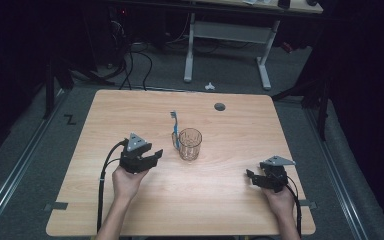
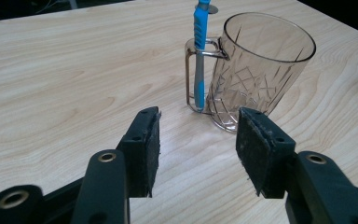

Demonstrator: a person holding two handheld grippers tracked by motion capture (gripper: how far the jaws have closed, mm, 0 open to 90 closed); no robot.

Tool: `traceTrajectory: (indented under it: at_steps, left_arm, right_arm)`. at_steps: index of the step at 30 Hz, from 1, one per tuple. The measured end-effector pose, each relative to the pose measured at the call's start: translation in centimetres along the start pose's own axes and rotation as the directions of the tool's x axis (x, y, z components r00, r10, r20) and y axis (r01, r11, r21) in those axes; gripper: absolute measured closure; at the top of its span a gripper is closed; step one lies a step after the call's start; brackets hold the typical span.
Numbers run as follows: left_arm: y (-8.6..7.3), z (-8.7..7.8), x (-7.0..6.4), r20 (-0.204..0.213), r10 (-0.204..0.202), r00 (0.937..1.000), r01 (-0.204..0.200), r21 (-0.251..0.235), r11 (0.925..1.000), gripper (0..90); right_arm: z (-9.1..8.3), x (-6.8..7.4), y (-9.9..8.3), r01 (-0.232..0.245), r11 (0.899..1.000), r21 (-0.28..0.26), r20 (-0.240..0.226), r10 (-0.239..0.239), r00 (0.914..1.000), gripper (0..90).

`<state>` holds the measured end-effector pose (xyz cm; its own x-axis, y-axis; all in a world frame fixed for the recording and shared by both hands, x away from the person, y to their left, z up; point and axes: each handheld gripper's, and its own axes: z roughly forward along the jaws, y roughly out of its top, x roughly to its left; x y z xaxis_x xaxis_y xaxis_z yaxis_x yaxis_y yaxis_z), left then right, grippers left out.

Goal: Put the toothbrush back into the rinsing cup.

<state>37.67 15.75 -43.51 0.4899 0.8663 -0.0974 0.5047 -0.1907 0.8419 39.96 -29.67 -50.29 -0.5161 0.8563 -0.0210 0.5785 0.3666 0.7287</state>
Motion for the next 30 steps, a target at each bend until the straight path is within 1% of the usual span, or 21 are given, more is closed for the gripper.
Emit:
traceTrajectory:
  at_steps: [3, 9, 10, 15, 19, 25, 27, 28, 30]
  left_arm:
    - [-0.3, -0.1, 0.0, -0.002, -0.002, 1.0000, 0.002, 0.002, 1.0000, 50.0]
    - [-1.0, -0.4, 0.1, -0.002, -0.021, 0.9998, 0.021, 0.000, 0.9998, 50.0]
    - [-1.2, -0.4, 0.2, 0.000, -0.029, 0.9996, 0.029, -0.001, 0.9996, 50.0]
    - [-1.7, -0.4, 0.1, -0.003, -0.024, 0.9997, 0.024, 0.009, 0.9997, 50.0]
    - [-2.2, -0.2, 0.2, 0.001, -0.038, 0.9993, 0.038, 0.019, 0.9991, 50.0]
    - [-2.6, -0.3, 0.2, 0.004, -0.049, 0.9988, 0.049, 0.019, 0.9986, 50.0]
    - [-2.9, -0.2, 0.3, 0.021, -0.071, 0.9973, 0.071, 0.012, 0.9974, 50.1]
    - [-3.2, -0.1, 0.4, 0.020, -0.082, 0.9964, 0.081, 0.019, 0.9965, 50.0]
    - [-3.4, -0.1, 0.4, 0.022, -0.084, 0.9962, 0.084, 0.021, 0.9962, 50.1]
  right_arm:
    - [0.0, 0.0, 0.0, 0.000, 1.000, 0.000, 0.000, 0.000, 1.0000, 33.6]
    - [0.0, 0.0, 0.0, 0.000, 1.000, 0.000, 0.000, 0.000, 1.0000, 33.6]
    - [0.0, 0.0, 0.0, 0.000, 1.000, 0.000, 0.000, 0.000, 1.0000, 33.6]
    - [0.0, 0.0, 0.0, 0.000, 1.000, 0.000, 0.000, 0.000, 1.0000, 33.6]
    - [0.0, 0.0, 0.0, 0.000, 1.000, 0.000, 0.000, 0.000, 1.0000, 33.6]
    - [0.0, 0.0, 0.0, 0.000, 1.000, 0.000, 0.000, 0.000, 1.0000, 33.6]
    - [0.0, 0.0, 0.0, 0.000, 1.000, 0.000, 0.001, 0.000, 1.0000, 33.6]
    - [0.0, 0.0, 0.0, 0.000, 1.000, 0.000, 0.001, 0.000, 1.0000, 33.6]
    - [0.0, 0.0, 0.0, 0.000, 1.000, 0.000, 0.001, 0.000, 1.0000, 33.6]
